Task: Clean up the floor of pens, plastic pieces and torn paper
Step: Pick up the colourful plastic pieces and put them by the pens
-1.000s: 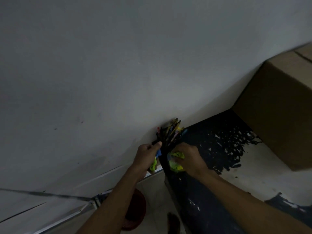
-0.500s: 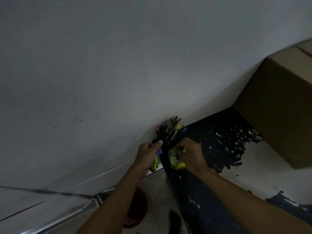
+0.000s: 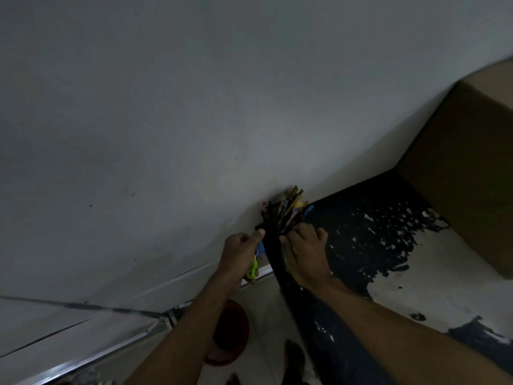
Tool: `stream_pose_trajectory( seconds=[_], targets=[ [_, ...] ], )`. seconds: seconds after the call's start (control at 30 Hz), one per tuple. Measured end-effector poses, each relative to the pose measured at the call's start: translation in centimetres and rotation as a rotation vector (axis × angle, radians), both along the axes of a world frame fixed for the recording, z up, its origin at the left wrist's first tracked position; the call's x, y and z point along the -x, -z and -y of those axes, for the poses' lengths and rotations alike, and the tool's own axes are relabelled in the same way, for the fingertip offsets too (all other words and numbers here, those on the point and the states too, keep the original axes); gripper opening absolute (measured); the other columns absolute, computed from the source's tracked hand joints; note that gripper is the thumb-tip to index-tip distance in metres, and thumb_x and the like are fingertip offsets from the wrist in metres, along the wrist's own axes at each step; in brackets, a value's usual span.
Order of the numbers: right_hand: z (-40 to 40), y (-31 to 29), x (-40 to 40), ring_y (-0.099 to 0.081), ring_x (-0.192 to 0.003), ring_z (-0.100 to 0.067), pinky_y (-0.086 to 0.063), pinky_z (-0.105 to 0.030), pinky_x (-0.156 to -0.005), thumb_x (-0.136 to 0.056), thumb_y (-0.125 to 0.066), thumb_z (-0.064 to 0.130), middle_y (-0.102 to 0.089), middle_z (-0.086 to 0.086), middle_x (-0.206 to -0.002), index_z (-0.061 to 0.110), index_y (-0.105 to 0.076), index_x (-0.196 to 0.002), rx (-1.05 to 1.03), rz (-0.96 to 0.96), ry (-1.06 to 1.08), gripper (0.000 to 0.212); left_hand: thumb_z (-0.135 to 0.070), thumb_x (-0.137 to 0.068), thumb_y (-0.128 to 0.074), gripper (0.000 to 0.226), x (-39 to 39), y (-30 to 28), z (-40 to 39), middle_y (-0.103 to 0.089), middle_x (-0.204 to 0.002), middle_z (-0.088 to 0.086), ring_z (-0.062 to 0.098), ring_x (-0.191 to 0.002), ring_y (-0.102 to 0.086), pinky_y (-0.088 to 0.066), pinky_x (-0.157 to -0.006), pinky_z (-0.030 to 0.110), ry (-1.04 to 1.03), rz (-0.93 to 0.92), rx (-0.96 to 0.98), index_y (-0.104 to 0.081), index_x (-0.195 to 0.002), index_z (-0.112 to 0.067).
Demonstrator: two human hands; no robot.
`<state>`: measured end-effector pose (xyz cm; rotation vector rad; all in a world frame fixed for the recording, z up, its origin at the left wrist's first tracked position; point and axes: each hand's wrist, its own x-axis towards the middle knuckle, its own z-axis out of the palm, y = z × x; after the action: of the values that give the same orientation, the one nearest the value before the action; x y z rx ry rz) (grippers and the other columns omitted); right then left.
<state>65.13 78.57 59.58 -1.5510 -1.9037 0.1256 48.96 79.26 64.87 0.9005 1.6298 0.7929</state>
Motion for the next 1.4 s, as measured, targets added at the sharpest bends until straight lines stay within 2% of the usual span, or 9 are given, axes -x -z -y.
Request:
stream_pose_trajectory(
  seconds=[0.23, 0.37, 0.5, 0.63, 0.8, 0.97, 1.07, 1.17, 1.4],
  targets=[
    [0.8, -0.6, -1.2, -0.052, -0.087, -0.016, -0.028, -0.028, -0.087, -0.095, -0.043, 0.019, -0.059, 0.002, -0.084, 0.014, -0.062, -0.083, -0.002, -0.174, 0.019, 0.024, -0.033, -0.091, -0.063, 0.040, -1.7, -1.1, -0.3, -0.057, -0.057, 0.011, 0.021, -0.051, -0.054, -0.045, -0.059, 0.030, 0.032, -0.002, -0.075, -0.057, -0.063, -0.005],
    [1.1, -0.7, -2.7, -0.052, -0.092, -0.016, -0.037, -0.031, -0.081, -0.097, -0.042, 0.021, -0.059, 0.000, -0.093, 0.012, -0.063, -0.093, 0.078, -0.335, 0.170, 0.023, -0.038, -0.090, -0.062, 0.038, -3.4, -1.5, -0.2, -0.057, -0.060, 0.010, 0.018, -0.048, -0.052, -0.044, -0.055, 0.032, 0.179, -0.052, -0.105, -0.059, -0.077, -0.003],
    [2.0, -0.5, -4.7, -0.055, -0.077, -0.018, -0.040, -0.026, -0.067, -0.098, -0.050, 0.016, -0.057, -0.002, -0.084, 0.010, -0.061, -0.093, 0.179, -0.543, 0.327, 0.013, -0.045, -0.086, -0.064, 0.028, -5.4, -1.2, -0.1, -0.063, -0.083, 0.004, 0.018, -0.073, -0.061, -0.045, -0.062, 0.029, 0.444, -0.280, -0.185, -0.059, -0.092, -0.017],
    [3.1, -0.6, -6.0, -0.052, -0.066, -0.002, -0.038, -0.010, -0.059, -0.096, -0.054, 0.010, -0.059, 0.000, -0.074, 0.014, -0.061, -0.087, 0.278, -0.671, 0.401, 0.012, -0.043, -0.089, -0.059, 0.033, -7.4, -0.8, -0.3, -0.062, -0.106, 0.006, 0.026, -0.096, -0.060, -0.040, -0.066, 0.027, 0.759, -0.660, -0.264, -0.054, -0.115, -0.023],
    [3.5, -0.3, -6.5, -0.054, -0.066, 0.002, -0.037, -0.003, -0.059, -0.094, -0.056, 0.010, -0.061, 0.003, -0.074, 0.013, -0.065, -0.086, 0.327, -0.705, 0.412, 0.012, -0.035, -0.094, -0.052, 0.042, -8.5, 0.1, -0.7, -0.060, -0.120, 0.013, 0.035, -0.103, -0.058, -0.050, -0.080, 0.039, 0.847, -0.898, -0.321, -0.042, -0.134, -0.030],
    [3.3, -0.3, -6.5, -0.057, -0.072, 0.009, -0.037, -0.001, -0.060, -0.093, -0.058, 0.011, -0.062, 0.005, -0.077, 0.013, -0.067, -0.089, 0.350, -0.694, 0.387, 0.010, -0.039, -0.094, -0.055, 0.050, -8.9, 0.2, -0.6, -0.061, -0.114, 0.013, 0.035, -0.101, -0.058, -0.049, -0.076, 0.038, 0.718, -0.860, -0.343, -0.037, -0.138, -0.024],
    [3.1, -0.5, -6.1, -0.057, -0.073, 0.010, -0.038, -0.002, -0.060, -0.093, -0.058, 0.012, -0.061, 0.009, -0.076, 0.015, -0.066, -0.088, 0.346, -0.698, 0.371, 0.010, -0.041, -0.094, -0.056, 0.029, -8.4, 0.2, -0.4, -0.067, -0.082, 0.009, 0.027, -0.076, -0.064, -0.044, -0.058, 0.030, 0.502, -0.721, -0.494, -0.061, -0.107, -0.015],
    [2.6, -0.7, -5.7, -0.058, -0.071, 0.007, -0.038, -0.003, -0.060, -0.093, -0.058, 0.012, -0.063, 0.008, -0.076, 0.013, -0.067, -0.087, 0.354, -0.724, 0.363, 0.011, -0.036, -0.096, -0.054, 0.032, -8.5, 0.3, -0.2, -0.054, -0.055, 0.007, 0.021, -0.049, -0.052, -0.034, -0.046, 0.032, 0.303, -0.632, -0.651, -0.061, -0.080, -0.009],
    [1.8, -0.6, -5.7, -0.056, -0.064, 0.006, -0.039, -0.006, -0.055, -0.093, -0.057, 0.011, -0.065, 0.004, -0.073, 0.010, -0.070, -0.085, 0.410, -0.804, 0.365, 0.015, -0.033, -0.095, -0.054, 0.033, -11.0, 2.3, -0.9, -0.050, -0.061, 0.005, 0.017, -0.053, -0.048, -0.035, -0.051, 0.029, 0.241, -0.625, -0.820, -0.053, -0.071, -0.009]
  ],
)
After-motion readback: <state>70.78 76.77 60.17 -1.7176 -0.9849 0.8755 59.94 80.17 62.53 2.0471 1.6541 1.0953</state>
